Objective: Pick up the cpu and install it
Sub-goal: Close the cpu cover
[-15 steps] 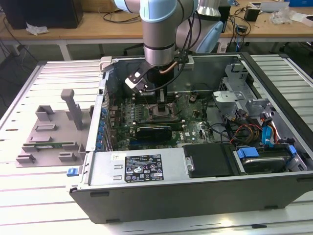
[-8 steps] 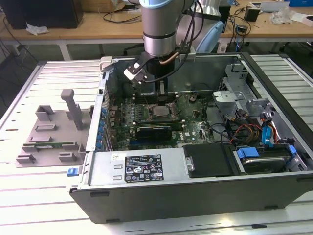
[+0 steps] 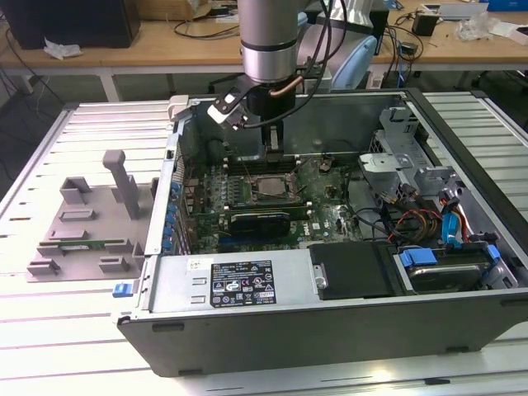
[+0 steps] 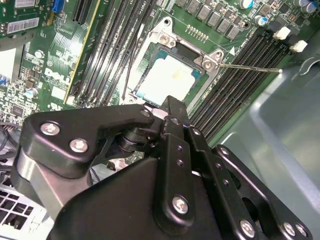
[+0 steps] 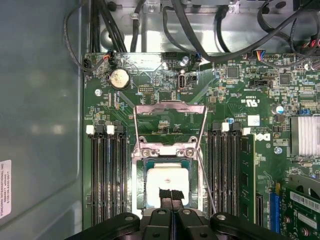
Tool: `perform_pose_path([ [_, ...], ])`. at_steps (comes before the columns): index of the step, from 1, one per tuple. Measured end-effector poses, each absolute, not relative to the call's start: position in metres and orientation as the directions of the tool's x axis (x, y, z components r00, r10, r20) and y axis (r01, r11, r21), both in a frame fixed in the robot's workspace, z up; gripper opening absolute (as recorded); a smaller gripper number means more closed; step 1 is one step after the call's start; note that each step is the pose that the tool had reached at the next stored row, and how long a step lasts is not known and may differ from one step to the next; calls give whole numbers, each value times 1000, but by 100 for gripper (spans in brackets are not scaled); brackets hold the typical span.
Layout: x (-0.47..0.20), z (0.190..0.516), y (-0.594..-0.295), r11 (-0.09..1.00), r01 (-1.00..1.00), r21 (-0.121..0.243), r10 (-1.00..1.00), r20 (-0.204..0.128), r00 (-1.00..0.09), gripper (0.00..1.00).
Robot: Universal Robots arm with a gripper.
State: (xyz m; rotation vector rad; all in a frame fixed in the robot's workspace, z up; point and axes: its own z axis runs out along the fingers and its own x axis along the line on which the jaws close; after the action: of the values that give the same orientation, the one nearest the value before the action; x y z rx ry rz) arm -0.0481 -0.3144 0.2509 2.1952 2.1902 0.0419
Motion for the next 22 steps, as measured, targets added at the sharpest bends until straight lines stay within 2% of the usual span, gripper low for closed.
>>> perform_pose_path([
  [12,-48,252,-314,-2,999,48,1000,-9,3,11],
  [22,-47,277,-314,-2,999,48,1000,-9,2,11],
])
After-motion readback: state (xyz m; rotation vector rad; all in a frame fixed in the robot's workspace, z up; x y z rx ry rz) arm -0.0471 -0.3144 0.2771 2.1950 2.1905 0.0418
